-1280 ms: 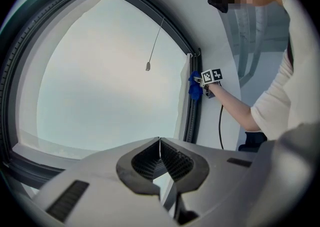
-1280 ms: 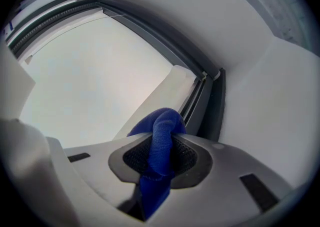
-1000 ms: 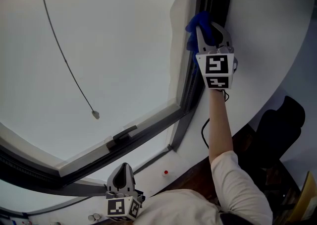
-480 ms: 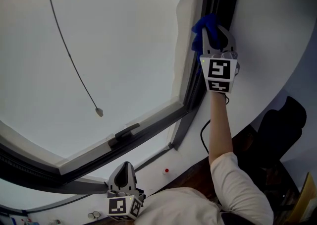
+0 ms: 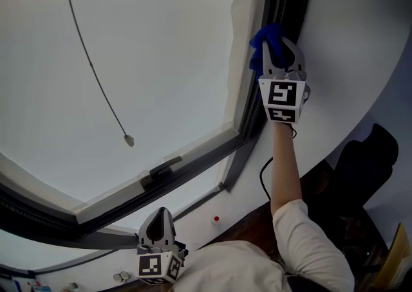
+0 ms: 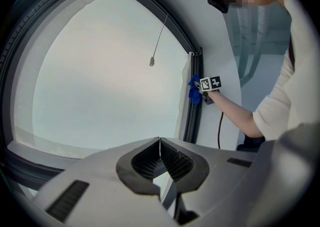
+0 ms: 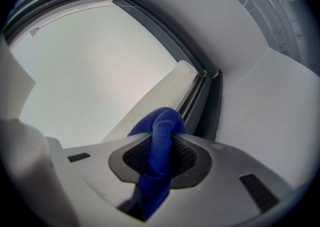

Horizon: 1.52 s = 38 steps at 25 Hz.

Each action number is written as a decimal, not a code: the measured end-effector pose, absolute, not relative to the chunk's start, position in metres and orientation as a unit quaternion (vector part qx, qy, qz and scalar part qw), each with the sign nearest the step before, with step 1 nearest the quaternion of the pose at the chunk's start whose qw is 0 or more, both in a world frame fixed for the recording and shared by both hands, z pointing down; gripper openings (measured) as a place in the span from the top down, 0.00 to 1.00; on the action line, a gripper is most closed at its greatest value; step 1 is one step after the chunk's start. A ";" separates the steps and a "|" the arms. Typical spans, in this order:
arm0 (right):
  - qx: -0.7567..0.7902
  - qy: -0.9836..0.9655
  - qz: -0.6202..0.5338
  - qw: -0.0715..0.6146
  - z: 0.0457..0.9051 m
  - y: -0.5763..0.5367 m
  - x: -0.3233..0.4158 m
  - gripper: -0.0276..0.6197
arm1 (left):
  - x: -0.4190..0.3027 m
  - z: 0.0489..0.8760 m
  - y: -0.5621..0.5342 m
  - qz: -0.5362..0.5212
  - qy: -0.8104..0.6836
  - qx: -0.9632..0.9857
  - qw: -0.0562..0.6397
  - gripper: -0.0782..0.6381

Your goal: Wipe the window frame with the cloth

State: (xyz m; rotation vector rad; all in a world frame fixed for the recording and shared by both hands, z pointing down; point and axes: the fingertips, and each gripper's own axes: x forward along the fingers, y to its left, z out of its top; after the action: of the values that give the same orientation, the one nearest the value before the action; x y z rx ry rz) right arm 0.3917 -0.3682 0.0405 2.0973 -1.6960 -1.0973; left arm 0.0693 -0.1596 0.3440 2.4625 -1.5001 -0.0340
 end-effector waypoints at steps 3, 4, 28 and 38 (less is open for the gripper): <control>0.715 -0.579 -0.372 0.119 0.046 -0.369 0.391 0.82 | 0.064 0.343 -0.159 -0.013 -0.519 0.845 0.131 0.88; 0.716 -0.579 -0.371 0.119 0.048 -0.369 0.391 0.82 | 0.063 0.344 -0.159 -0.012 -0.519 0.844 0.133 0.88; 0.710 -0.591 -0.355 0.143 0.095 -0.368 0.392 0.82 | 0.063 0.348 -0.149 -0.019 -0.514 0.845 0.146 0.88; 0.704 -0.605 -0.342 0.148 0.118 -0.368 0.393 0.82 | 0.072 0.348 -0.146 -0.020 -0.510 0.847 0.147 0.88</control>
State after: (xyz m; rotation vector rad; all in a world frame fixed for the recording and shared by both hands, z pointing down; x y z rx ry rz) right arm 0.3925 -0.3683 0.1185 2.0237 -1.7396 -0.9832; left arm 0.0724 -0.1456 0.3476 2.4380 -1.4666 -0.0586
